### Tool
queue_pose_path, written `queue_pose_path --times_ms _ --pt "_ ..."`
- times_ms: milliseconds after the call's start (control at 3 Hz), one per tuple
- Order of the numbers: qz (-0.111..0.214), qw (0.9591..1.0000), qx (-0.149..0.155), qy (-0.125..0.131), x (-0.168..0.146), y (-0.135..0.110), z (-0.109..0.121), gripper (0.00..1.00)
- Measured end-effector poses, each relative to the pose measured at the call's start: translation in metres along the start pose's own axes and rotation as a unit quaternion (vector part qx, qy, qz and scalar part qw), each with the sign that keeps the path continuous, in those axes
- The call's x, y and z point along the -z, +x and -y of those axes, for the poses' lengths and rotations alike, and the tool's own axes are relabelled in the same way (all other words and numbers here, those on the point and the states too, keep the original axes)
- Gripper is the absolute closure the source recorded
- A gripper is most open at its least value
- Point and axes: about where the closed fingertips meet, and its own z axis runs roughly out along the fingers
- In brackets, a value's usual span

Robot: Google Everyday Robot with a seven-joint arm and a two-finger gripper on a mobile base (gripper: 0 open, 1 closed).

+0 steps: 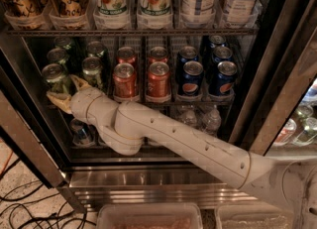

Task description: Pick green can from middle shelf of fridge

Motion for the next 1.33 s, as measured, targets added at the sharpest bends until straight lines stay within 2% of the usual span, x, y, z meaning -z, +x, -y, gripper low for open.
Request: queue_pose_path --times_ms 333,1333 --pt "0.0 1.0 0.0 0.0 0.0 0.0 0.0 1.0" --pt "0.05 0.9986 0.01 0.013 0.006 -0.029 -0.006 1.0"
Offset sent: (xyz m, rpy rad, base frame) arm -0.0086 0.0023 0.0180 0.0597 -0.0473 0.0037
